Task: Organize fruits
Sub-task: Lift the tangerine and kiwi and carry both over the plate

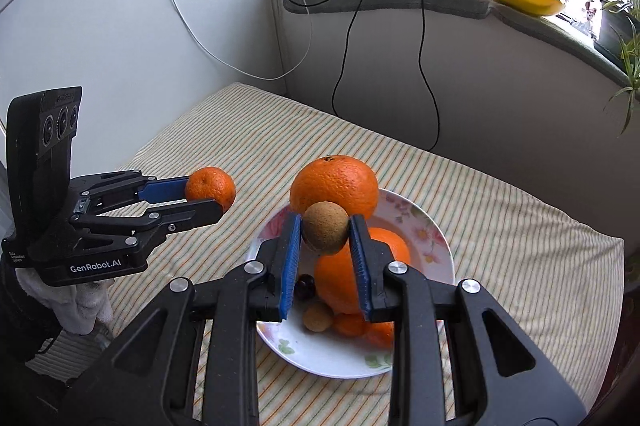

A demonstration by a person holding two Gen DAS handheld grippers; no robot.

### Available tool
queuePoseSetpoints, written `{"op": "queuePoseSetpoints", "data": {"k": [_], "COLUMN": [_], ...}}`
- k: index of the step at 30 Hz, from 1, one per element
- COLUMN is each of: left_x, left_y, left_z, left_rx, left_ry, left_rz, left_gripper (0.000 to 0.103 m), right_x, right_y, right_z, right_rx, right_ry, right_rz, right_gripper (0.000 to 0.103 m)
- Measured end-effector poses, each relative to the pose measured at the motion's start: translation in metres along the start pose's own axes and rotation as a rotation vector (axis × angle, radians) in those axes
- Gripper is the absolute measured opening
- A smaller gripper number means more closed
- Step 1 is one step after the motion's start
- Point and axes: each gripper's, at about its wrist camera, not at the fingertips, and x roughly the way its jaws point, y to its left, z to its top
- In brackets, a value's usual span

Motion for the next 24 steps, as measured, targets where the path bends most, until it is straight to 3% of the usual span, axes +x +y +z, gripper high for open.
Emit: {"op": "queuePoseSetpoints", "data": {"k": [9,24], "left_x": [0.010,0.028], "left_y": [-0.030,-0.069], "left_z": [-0.004,-0.016], "left_rx": [0.039,0.090], "left_ry": [0.027,0.091], "left_rz": [-0.052,-0.108], "left_gripper": [0.037,0.037], "right_x": [-0.007,0.022], "right_y": [-0.038,-0.092], "right_z": [-0.013,-0.028], "right_rx": [0.063,0.180], "right_ry": [0.000,0.064], "right_rz": [-0.037,-0.044], "right_gripper": [0.026,0.026]}}
